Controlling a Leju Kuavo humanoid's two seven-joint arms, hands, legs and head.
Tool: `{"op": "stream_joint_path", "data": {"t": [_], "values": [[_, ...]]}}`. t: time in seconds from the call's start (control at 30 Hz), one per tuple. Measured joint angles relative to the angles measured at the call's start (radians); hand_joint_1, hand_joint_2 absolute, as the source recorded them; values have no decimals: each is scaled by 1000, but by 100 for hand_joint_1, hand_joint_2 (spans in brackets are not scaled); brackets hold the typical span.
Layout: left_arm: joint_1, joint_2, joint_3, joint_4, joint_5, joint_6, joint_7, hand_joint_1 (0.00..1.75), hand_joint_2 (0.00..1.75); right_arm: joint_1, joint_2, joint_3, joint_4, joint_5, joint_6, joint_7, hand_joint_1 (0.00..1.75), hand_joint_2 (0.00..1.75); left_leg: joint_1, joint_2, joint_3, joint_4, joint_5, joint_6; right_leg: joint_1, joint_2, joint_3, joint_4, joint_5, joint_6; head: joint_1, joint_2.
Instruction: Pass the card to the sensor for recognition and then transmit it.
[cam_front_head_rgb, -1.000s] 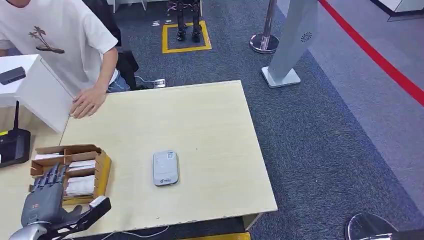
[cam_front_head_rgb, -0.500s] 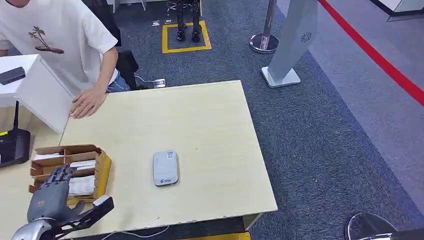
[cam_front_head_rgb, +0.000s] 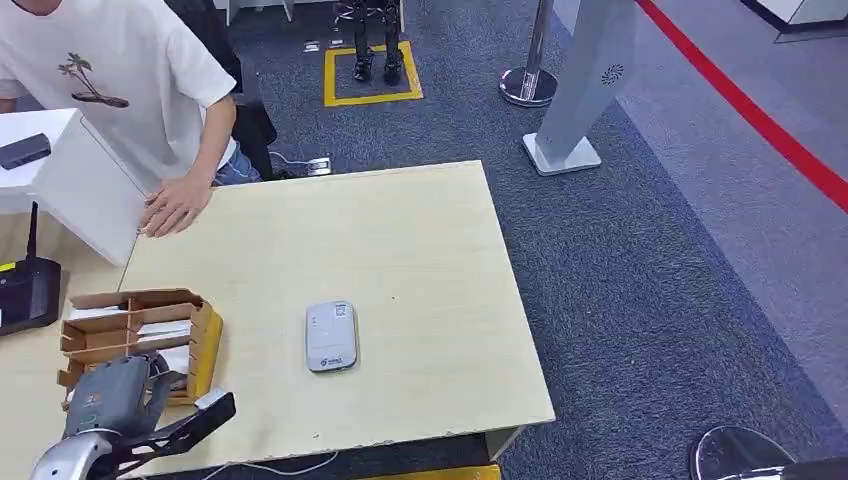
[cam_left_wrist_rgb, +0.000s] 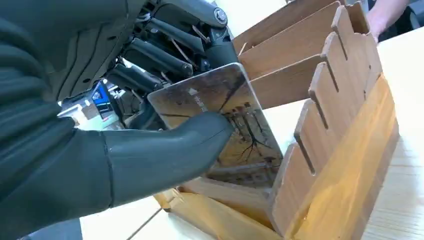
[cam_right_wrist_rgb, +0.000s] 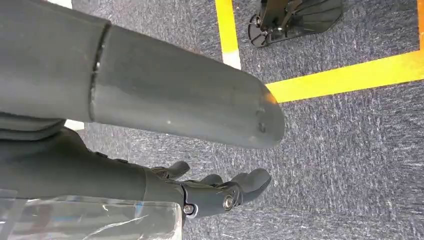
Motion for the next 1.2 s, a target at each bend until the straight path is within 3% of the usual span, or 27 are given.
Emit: {"op": "stream_joint_path", "data": {"t": [0.57, 0.8, 1.0, 1.2], "values": [[-33, 37, -16, 5, 49, 5, 12, 175, 175, 0, 0, 10, 0, 8, 1, -8, 0, 175, 0, 0, 0, 0, 0, 0, 0, 0, 0, 0, 0, 0, 0, 0], [-117, 120, -16, 5, 107, -40, 16, 175, 175, -1, -2, 13, 0, 10, 1, -8, 0, 175, 0, 0, 0, 0, 0, 0, 0, 0, 0, 0, 0, 0, 0, 0], [-170, 161, -16, 5, 129, -52, 15, 175, 175, 0, -2, 14, 1, 11, 2, -11, 0, 175, 0, 0, 0, 0, 1, -1, 0, 0, 0, 0, 0, 0, 0, 0], [-258, 227, -14, 8, 201, -110, 18, 175, 175, -1, -2, 17, 2, 13, 4, -11, 0, 175, 0, 0, 0, 0, 1, -1, 0, 0, 0, 0, 0, 0, 0, 0]]}}
